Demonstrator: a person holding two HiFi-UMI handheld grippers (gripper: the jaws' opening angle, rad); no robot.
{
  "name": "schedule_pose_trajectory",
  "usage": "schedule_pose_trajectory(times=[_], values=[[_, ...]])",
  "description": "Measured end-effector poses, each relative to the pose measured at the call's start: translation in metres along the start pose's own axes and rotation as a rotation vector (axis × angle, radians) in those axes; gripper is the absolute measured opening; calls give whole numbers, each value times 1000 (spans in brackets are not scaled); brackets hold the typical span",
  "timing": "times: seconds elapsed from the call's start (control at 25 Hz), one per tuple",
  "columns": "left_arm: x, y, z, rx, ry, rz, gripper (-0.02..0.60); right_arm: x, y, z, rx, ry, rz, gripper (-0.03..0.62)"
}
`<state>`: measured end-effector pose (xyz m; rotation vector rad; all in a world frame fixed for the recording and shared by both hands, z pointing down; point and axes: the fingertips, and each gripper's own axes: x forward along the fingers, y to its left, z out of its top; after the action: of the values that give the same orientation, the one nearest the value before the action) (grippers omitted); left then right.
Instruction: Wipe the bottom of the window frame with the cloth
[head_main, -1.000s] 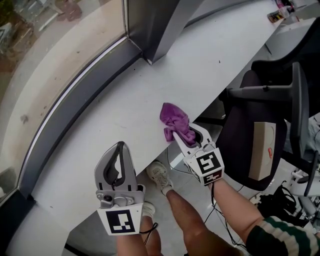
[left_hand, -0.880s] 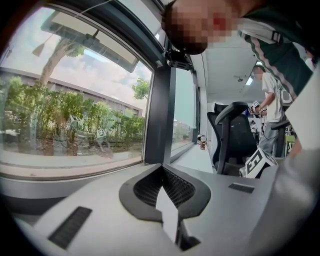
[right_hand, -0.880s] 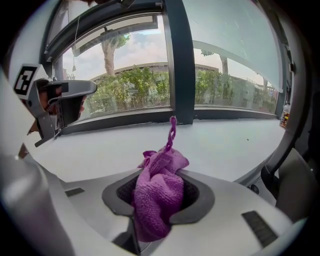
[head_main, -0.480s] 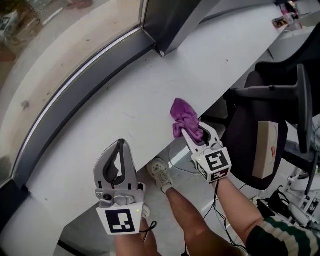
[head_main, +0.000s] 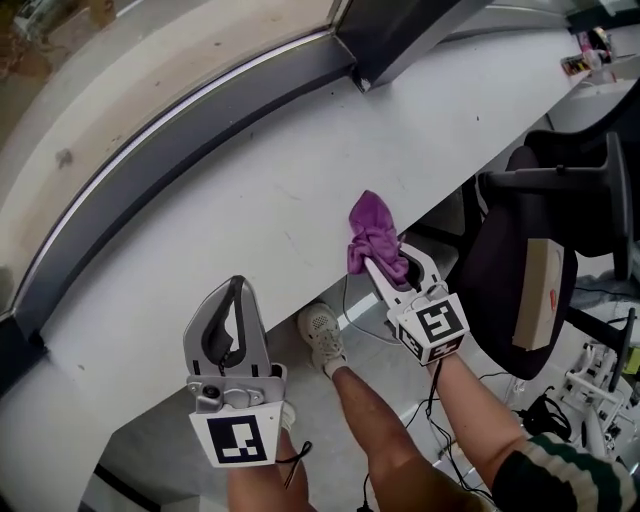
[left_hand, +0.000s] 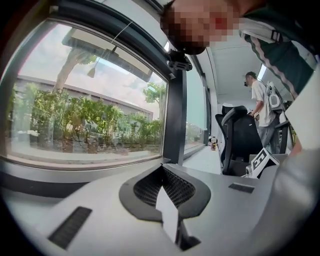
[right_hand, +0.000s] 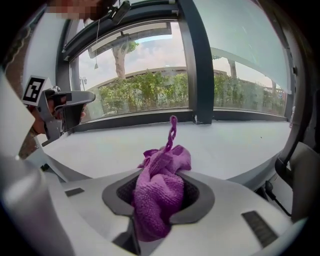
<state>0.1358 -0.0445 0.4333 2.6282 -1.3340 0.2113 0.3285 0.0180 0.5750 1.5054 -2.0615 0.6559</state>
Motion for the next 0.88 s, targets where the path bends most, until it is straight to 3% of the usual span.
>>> schedule_pose_trajectory(times=[0.88], values=[[-97,88,-4,10,-2,149,6,33,185,10,-82,19,292,150]])
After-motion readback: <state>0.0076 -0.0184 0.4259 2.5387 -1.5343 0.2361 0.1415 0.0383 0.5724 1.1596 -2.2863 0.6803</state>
